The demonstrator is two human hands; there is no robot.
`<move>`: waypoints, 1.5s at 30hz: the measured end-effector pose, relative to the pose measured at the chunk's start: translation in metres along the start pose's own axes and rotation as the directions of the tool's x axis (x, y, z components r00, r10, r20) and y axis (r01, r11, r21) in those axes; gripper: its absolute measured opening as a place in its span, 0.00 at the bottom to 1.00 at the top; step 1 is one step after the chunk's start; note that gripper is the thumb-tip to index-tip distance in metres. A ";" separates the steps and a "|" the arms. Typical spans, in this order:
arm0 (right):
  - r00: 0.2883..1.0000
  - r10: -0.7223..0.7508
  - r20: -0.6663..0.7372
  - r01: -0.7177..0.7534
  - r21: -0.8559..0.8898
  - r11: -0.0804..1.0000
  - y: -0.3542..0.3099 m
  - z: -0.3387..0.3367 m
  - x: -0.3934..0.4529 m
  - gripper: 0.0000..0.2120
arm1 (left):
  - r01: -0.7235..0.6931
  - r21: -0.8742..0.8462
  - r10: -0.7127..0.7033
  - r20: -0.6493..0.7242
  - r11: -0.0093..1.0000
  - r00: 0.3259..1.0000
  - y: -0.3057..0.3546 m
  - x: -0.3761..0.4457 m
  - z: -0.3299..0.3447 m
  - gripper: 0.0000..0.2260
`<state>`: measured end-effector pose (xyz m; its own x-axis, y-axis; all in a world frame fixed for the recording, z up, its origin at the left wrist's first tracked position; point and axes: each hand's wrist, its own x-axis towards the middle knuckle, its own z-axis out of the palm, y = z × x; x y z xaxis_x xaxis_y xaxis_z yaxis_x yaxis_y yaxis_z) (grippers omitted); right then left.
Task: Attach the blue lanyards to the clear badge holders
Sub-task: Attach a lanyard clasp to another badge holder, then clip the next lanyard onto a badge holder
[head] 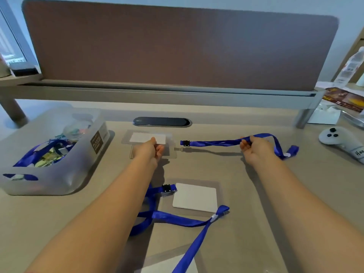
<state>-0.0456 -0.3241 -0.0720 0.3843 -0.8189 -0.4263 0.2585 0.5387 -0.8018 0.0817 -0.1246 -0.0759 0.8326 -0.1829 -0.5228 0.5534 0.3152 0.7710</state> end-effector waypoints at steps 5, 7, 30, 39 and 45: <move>0.987 0.082 0.138 -0.062 -0.147 0.987 0.021 0.006 0.005 0.12 | 0.045 0.015 -0.045 0.017 0.999 0.999 0.005 0.011 -0.003 0.11; 0.991 0.039 0.129 -0.010 -0.219 0.976 0.023 0.009 0.003 0.18 | 0.065 0.063 -0.066 0.022 0.996 0.998 0.007 0.015 -0.004 0.10; 0.880 -0.155 0.449 0.471 -0.866 0.168 0.049 -0.038 -0.140 0.13 | -0.584 0.709 0.123 0.671 -0.395 0.731 -0.015 -0.087 -0.072 0.18; 0.878 -0.172 0.446 0.467 -0.878 0.106 0.044 -0.058 -0.146 0.13 | -0.483 0.681 0.127 0.640 -0.551 0.758 -0.017 -0.086 -0.062 0.12; 0.846 -0.154 0.511 0.530 -0.838 0.127 0.048 -0.045 -0.165 0.13 | -0.559 0.635 0.252 0.750 -0.533 0.612 0.016 -0.115 -0.056 0.13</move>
<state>-0.1363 -0.1719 -0.0590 0.7382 -0.6742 -0.0231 -0.5067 -0.5316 -0.6788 -0.0069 -0.0464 -0.0236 0.6668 -0.7306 0.1470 -0.7451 -0.6573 0.1128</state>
